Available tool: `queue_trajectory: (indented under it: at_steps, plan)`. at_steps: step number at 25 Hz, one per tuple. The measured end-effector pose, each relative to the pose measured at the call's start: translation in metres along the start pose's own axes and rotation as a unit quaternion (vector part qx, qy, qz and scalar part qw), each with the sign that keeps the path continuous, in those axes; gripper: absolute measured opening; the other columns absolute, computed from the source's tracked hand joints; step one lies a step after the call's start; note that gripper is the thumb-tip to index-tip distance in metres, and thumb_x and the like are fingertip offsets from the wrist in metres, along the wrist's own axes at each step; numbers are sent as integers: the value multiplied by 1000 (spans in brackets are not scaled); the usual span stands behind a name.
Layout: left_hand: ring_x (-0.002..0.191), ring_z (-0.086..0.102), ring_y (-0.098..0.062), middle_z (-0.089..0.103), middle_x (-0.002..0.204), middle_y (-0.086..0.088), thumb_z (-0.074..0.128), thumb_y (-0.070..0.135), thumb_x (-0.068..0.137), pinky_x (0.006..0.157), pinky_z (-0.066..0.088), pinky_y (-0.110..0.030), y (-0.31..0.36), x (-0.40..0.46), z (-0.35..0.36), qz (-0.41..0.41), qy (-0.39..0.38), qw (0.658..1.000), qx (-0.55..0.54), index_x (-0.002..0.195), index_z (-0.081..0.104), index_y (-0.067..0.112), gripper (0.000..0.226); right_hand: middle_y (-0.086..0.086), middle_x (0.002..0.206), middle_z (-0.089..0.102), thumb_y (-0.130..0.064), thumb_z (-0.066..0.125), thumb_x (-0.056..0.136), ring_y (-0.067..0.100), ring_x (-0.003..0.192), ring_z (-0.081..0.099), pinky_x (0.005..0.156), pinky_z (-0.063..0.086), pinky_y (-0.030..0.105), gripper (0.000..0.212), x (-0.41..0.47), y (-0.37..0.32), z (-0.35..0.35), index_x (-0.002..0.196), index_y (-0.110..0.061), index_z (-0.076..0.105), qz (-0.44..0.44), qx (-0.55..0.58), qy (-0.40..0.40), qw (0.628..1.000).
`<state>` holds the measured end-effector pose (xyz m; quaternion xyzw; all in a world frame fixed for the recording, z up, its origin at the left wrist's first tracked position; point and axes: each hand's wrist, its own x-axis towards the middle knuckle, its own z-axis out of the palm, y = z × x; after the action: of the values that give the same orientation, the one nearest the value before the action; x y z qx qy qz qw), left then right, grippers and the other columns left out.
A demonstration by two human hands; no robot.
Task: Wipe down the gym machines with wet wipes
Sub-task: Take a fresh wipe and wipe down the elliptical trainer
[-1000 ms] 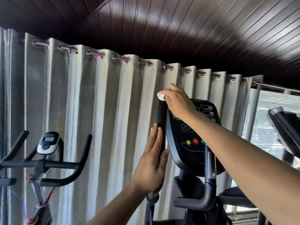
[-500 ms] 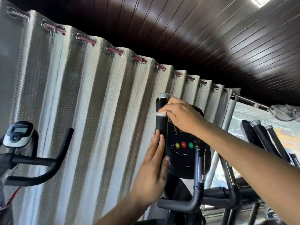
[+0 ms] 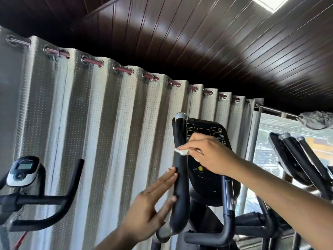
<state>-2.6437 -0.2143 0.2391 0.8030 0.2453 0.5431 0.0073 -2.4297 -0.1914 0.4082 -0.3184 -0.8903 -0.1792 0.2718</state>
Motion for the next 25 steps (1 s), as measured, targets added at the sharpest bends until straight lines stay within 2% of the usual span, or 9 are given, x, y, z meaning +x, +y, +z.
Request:
queue_trajectory:
  at_steps: [3,7,9,11,13,17,20,22,25]
  plan:
    - [143,48,-11,54,152,11,50,21,108,114,45,-39,-18,38,-32,27,54,996,64,144,59,19,37,-8,98,62,-7,66,96,10,81,64,71,53,32,27,-8,11,-14,114,-24,77,54,35,104,992]
    - [154,26,-6,39,163,6,38,34,112,125,26,-33,-32,149,-61,0,-36,990,134,154,46,24,44,-7,99,64,3,65,93,2,83,63,68,46,12,31,-31,-6,-10,108,-19,80,48,41,149,987]
    - [157,12,-7,25,169,6,36,40,112,128,15,-34,-42,193,-57,-11,-95,984,153,159,36,27,50,-8,103,64,6,64,93,-2,86,63,74,47,10,31,-44,-17,5,108,-16,80,54,44,158,985]
    - [158,6,-10,15,172,5,34,45,111,129,13,-42,-51,218,-44,-21,-137,978,155,163,27,25,56,-8,110,59,-1,63,96,3,94,63,84,52,17,27,-52,-22,21,116,-14,77,67,55,158,984]
    - [157,13,-13,16,172,3,32,48,110,129,17,-44,-60,225,-32,-15,-131,983,129,164,24,23,59,-6,111,56,-9,64,98,8,95,64,88,53,22,25,-48,-24,29,121,-12,74,61,45,145,987]
    - [144,38,-15,37,156,3,29,51,109,120,36,-43,-75,221,-21,8,-78,994,76,161,31,28,57,-5,102,60,0,69,93,6,88,62,86,46,12,20,1,-12,28,110,-7,77,64,19,182,981]
    - [144,37,-12,39,151,4,32,45,111,120,35,-42,-80,220,-17,5,-63,997,38,159,35,27,52,2,100,68,0,67,93,18,90,67,87,52,27,18,21,-15,36,107,-8,77,106,23,175,979]
    - [150,30,-13,38,154,3,32,45,111,123,30,-43,-81,220,-15,8,-59,998,26,159,35,27,52,1,102,67,-2,65,96,17,91,67,88,54,34,18,1,-29,41,106,-10,77,99,11,146,984]
    - [155,21,-14,35,158,1,30,46,111,126,25,-45,-85,220,-13,11,-46,999,16,160,35,27,53,-10,110,62,-7,64,98,4,98,63,95,50,20,23,-49,-59,46,116,-16,74,77,1,84,994]
